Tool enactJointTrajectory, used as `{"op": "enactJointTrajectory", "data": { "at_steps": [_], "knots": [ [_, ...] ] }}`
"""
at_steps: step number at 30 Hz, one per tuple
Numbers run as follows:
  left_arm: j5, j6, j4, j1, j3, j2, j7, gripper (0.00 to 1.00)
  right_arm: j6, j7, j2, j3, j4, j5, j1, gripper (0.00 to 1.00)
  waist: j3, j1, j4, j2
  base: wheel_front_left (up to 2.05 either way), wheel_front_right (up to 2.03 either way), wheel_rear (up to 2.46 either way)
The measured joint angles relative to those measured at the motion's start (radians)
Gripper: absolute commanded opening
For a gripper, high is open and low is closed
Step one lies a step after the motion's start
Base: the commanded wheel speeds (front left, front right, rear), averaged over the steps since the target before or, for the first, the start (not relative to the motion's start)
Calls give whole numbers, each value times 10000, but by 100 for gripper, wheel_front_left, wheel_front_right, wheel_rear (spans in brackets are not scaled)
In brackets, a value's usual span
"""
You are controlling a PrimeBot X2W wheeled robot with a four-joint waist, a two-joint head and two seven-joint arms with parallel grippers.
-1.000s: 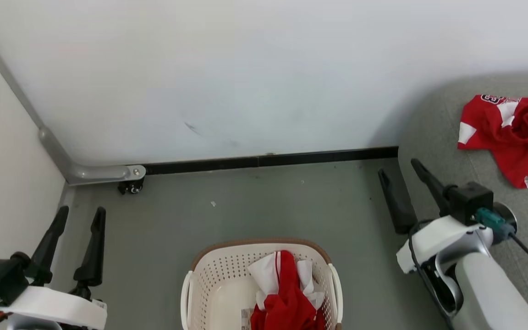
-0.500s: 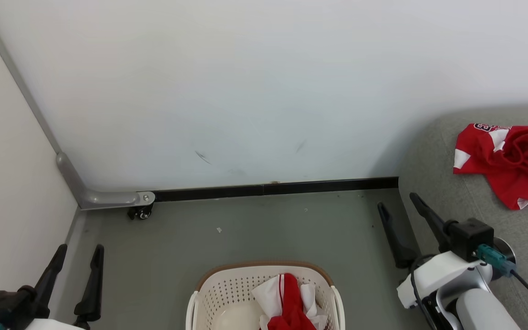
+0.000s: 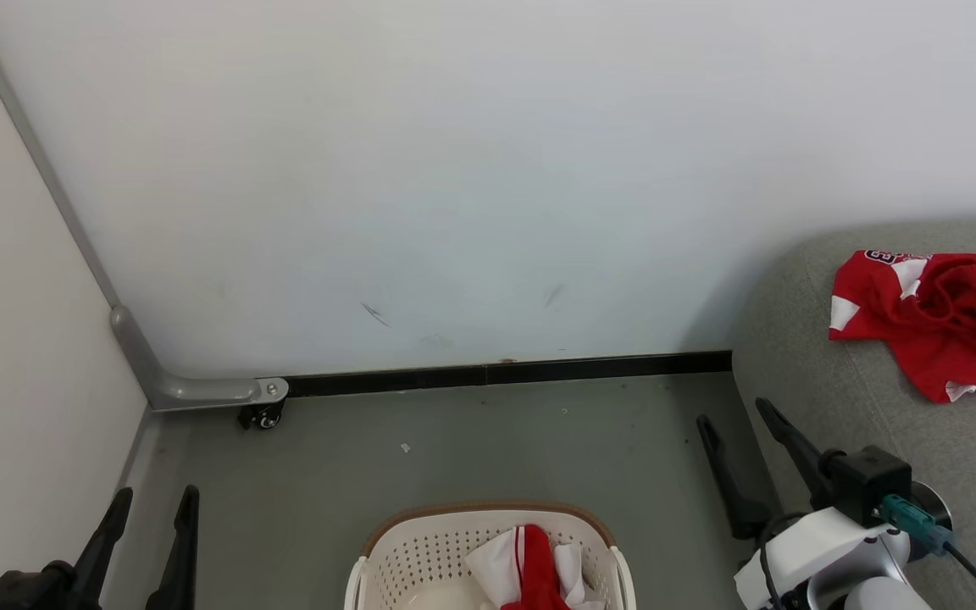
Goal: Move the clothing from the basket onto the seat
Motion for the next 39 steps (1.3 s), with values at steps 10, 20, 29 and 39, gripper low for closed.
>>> {"op": "enactJointTrajectory", "data": {
  "at_steps": [10, 20, 29, 39],
  "knots": [
    [15, -10, 0, 51, 77, -84, 0, 100, 0, 0, 10, 27, -138, -4, 106, 100, -6, 0, -22, 0, 0, 0, 0],
    [109, -65, 96, 137, 100, -151, 0, 100, 0, 0, 12, 52, -276, 2, 255, 100, -6, 0, -71, 0, 0, 0, 0],
    [178, -194, 128, 164, 148, -276, 0, 100, 0, 0, 15, 65, -476, 2, 257, 100, 96, 0, -133, 0, 0, 0, 0],
    [178, -384, 150, 165, 207, -351, 0, 100, 0, -2, 17, -88, -727, -98, 257, 100, 302, 0, -331, 0, 0, 0, 0]
  ]
}}
